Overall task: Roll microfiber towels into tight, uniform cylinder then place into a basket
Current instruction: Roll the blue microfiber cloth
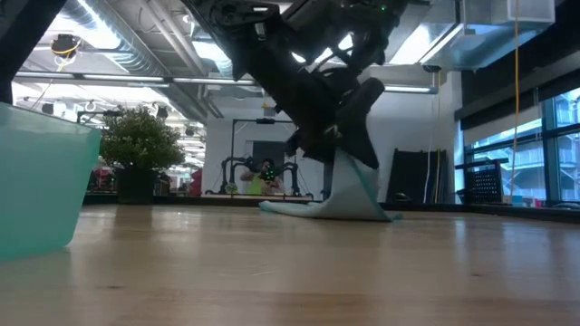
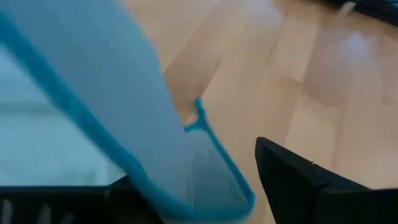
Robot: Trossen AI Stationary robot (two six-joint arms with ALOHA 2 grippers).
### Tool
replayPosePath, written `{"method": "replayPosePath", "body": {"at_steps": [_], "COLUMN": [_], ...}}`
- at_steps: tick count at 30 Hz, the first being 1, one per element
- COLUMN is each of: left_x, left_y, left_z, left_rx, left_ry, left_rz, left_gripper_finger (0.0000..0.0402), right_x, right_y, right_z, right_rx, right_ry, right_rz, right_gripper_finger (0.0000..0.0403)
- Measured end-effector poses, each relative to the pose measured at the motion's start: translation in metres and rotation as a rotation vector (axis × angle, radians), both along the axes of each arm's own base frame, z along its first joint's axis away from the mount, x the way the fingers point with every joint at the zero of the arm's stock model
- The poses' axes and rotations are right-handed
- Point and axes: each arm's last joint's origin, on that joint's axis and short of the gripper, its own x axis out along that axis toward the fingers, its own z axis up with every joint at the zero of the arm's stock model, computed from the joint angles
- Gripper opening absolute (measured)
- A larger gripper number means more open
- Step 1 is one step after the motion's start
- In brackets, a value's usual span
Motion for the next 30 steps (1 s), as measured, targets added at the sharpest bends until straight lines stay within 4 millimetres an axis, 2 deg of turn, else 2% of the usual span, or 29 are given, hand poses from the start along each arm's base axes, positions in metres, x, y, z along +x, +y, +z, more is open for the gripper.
{"method": "replayPosePath", "body": {"at_steps": [8,15,20,30], "left_x": [-0.009,-0.011,-0.017,-0.017], "left_y": [-0.003,-0.003,-0.003,-0.003], "left_z": [-0.009,-0.011,-0.015,-0.015], "left_rx": [-0.191,-0.308,-0.328,-0.341], "left_ry": [0.047,0.023,0.078,0.039], "left_rz": [0.244,0.368,0.419,0.501], "left_gripper_finger": [0.0183,0.0177,0.0177,0.0177], "right_x": [0.000,-0.002,-0.002,0.002], "right_y": [0.000,-0.002,-0.004,-0.006], "right_z": [0.008,0.011,0.011,0.015], "right_rx": [-0.014,-0.087,-0.118,-0.148], "right_ry": [-0.024,0.004,0.011,-0.044], "right_rz": [0.001,-0.051,-0.072,-0.083], "right_gripper_finger": [0.0000,0.0000,0.0000,0.0000]}}
